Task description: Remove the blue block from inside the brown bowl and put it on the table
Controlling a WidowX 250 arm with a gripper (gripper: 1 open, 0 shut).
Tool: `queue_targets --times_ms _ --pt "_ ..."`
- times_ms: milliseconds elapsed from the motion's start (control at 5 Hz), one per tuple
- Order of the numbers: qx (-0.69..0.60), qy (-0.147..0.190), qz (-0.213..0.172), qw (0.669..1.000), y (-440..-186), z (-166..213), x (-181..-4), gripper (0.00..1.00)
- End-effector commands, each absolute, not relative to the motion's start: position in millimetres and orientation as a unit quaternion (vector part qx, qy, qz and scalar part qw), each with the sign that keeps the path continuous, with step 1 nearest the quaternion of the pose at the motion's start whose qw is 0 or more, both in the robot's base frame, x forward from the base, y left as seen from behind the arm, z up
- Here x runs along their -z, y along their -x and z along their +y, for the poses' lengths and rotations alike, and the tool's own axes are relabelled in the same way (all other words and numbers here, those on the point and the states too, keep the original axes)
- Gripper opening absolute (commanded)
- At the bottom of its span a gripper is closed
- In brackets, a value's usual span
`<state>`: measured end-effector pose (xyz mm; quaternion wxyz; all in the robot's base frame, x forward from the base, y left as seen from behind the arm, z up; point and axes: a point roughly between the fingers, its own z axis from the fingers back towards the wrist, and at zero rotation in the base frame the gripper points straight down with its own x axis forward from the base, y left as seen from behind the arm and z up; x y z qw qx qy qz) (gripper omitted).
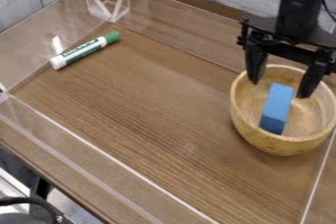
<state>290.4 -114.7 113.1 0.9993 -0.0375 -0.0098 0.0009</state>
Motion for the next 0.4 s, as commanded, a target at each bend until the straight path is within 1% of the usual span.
queue_targets --times_ms 0,200 --pt "0.006 0.048 -0.033 0.998 -291.3 -122.7 -122.9 1.00" --pt "0.009 0.050 -0.038 0.998 -290.6 -126.6 -120.0 1.00"
